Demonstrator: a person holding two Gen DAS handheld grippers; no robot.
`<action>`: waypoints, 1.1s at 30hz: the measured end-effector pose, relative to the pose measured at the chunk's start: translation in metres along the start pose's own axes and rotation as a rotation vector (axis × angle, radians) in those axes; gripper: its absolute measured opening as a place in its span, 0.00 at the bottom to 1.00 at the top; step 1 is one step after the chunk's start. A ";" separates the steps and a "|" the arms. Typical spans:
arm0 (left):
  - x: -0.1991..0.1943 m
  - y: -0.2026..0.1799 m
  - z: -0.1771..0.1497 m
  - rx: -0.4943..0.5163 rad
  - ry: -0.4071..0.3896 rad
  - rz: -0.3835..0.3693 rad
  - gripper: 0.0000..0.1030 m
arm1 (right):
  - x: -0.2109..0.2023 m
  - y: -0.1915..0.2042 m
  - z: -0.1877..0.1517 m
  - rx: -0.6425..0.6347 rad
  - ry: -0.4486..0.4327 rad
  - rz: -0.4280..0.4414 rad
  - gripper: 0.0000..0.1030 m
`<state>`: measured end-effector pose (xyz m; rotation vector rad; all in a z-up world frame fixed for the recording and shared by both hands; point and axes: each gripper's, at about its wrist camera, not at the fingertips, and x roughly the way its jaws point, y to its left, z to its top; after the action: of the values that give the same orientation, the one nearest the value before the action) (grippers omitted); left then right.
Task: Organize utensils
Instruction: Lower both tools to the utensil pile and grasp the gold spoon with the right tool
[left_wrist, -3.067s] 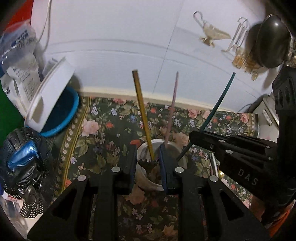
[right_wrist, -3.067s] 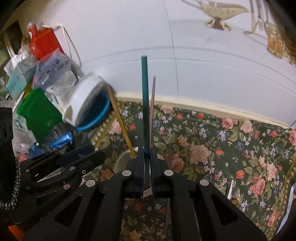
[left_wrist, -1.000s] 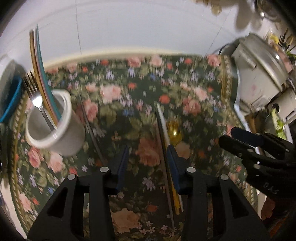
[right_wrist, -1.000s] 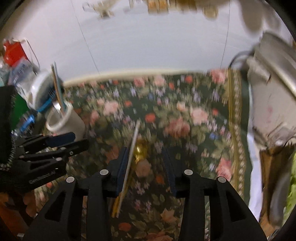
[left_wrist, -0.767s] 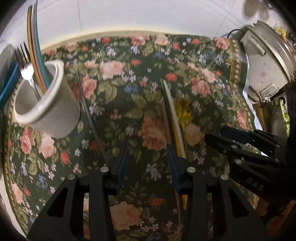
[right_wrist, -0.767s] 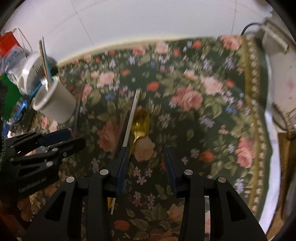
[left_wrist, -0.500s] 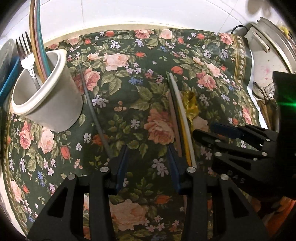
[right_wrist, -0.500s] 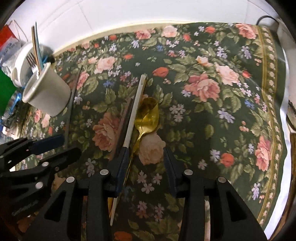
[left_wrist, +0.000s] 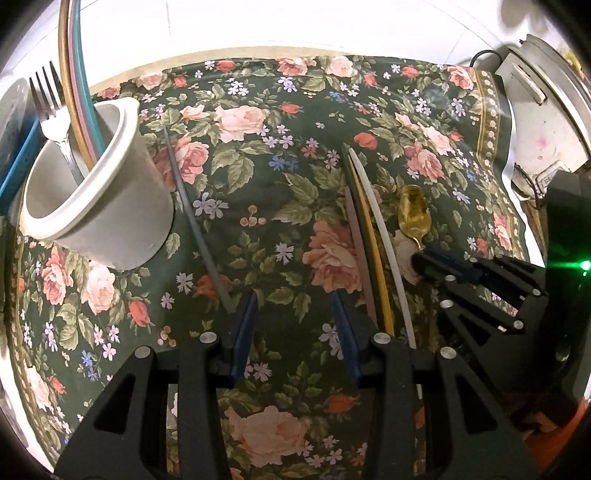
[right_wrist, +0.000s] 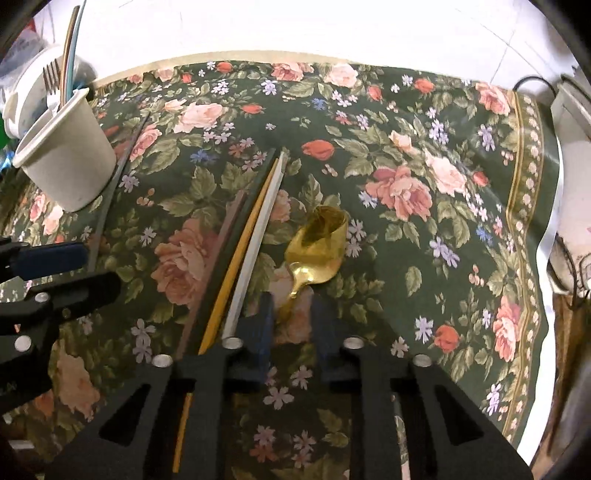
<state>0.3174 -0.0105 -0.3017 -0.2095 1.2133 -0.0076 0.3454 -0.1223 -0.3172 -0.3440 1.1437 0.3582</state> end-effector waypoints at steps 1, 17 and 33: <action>0.000 -0.001 0.000 0.001 0.000 -0.002 0.40 | -0.002 -0.006 -0.001 0.013 0.007 0.002 0.05; 0.005 -0.002 -0.007 0.004 0.023 -0.021 0.40 | -0.019 -0.059 -0.015 0.148 0.048 0.007 0.13; 0.005 -0.016 0.001 0.009 0.032 -0.057 0.40 | -0.001 -0.052 0.013 0.169 -0.014 -0.005 0.30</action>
<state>0.3221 -0.0269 -0.3031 -0.2364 1.2385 -0.0658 0.3789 -0.1630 -0.3073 -0.1957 1.1500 0.2566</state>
